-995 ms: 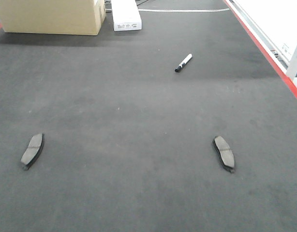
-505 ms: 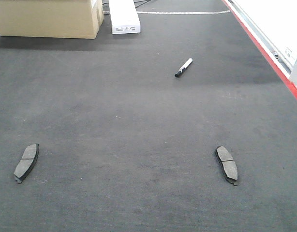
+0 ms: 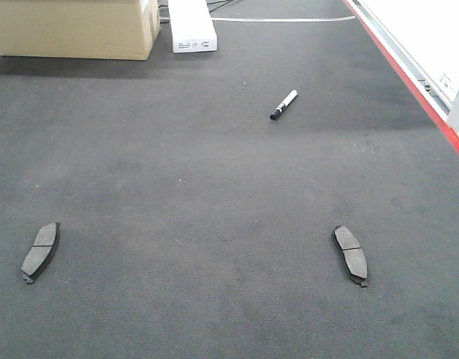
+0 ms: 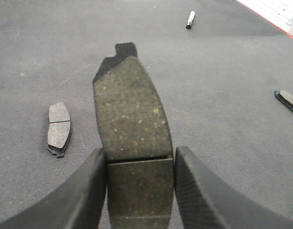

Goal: Move and align brake pads A on conveyor
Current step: 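Drive up to the conveyor edge and stop, then lower the left gripper's pad beside the pad nearest it, then open the left gripper, release the pad, and raise it, then lower the right gripper's pad beside the pad nearest it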

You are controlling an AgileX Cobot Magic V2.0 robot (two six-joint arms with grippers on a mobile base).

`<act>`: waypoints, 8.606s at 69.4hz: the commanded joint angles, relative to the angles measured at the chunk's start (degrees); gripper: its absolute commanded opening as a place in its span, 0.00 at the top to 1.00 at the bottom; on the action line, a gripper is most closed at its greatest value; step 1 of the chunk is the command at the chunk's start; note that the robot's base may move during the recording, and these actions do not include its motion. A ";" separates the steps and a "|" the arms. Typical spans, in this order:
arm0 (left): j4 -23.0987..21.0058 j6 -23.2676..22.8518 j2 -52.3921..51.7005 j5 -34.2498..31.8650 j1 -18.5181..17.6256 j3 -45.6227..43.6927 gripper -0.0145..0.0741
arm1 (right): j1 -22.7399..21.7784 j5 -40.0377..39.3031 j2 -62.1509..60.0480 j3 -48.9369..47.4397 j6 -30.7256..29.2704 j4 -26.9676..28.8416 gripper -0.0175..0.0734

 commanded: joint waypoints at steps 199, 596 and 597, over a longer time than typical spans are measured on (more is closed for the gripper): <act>-9.30 4.73 88.31 -22.21 -0.17 -31.44 0.72 | -0.17 -4.80 0.27 -1.65 -0.52 -1.33 0.81; -1.41 8.25 3.10 -20.79 -0.17 1.53 0.33 | 4.80 1.91 87.76 -47.86 4.28 18.18 0.67; -1.41 8.25 3.10 -20.79 -0.17 1.53 0.33 | 4.80 1.94 87.82 -47.86 4.28 18.18 0.67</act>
